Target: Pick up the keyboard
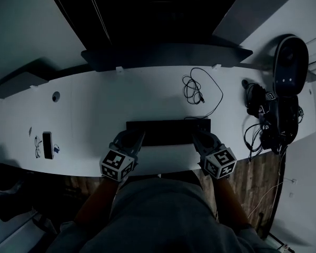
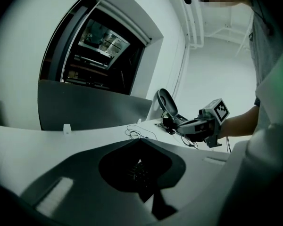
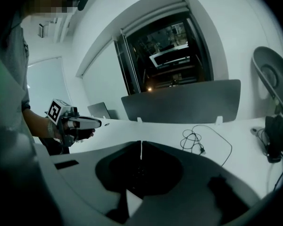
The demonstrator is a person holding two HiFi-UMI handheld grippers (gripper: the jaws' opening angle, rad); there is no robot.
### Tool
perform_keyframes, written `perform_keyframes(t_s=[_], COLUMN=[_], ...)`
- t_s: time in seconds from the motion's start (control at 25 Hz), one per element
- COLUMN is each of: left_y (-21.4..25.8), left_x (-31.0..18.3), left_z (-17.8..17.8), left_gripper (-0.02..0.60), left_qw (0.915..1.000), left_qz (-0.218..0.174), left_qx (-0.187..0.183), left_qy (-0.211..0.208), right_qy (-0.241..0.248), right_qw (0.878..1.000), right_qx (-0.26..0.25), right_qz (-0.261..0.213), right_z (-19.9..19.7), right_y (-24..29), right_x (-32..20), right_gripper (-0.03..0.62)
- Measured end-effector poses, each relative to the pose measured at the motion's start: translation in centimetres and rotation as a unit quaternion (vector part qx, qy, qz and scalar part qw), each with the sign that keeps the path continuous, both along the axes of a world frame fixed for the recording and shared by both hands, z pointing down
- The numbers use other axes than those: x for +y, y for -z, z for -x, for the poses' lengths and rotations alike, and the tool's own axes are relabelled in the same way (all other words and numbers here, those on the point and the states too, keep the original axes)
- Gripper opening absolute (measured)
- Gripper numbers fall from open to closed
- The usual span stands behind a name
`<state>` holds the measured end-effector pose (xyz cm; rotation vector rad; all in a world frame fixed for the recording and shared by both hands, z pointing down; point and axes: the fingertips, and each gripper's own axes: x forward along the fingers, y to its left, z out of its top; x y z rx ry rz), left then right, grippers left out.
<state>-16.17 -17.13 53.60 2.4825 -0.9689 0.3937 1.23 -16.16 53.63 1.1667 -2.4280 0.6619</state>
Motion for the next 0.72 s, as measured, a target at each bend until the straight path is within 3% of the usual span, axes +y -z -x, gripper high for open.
perform_keyframes(t_s=[0.12, 0.36, 0.72], left_y=[-1.4, -5.3, -11.4], left_x=[-0.5, -0.8, -1.1], left_z=[1.4, 3.7, 7.3], left_gripper=[0.006, 0.008, 0.037], left_qw=[0.9994, 0.9958, 0.9815], left_qz=[0.020, 0.053, 0.112], left_qx=[0.000, -0.045, -0.120], left_qy=[0.028, 0.060, 0.099], right_qy=[-0.007, -0.016, -0.036], right_qw=[1.000, 0.998, 0.993], right_qx=[0.006, 0.028, 0.039], right_qz=[0.017, 0.045, 0.103], right_z=[-1.3, -4.5, -9.1], right_y=[-1.7, -4.9, -9.3], right_x=[-0.5, -1.4, -2.0], right_gripper=[0.017, 0.017, 0.017])
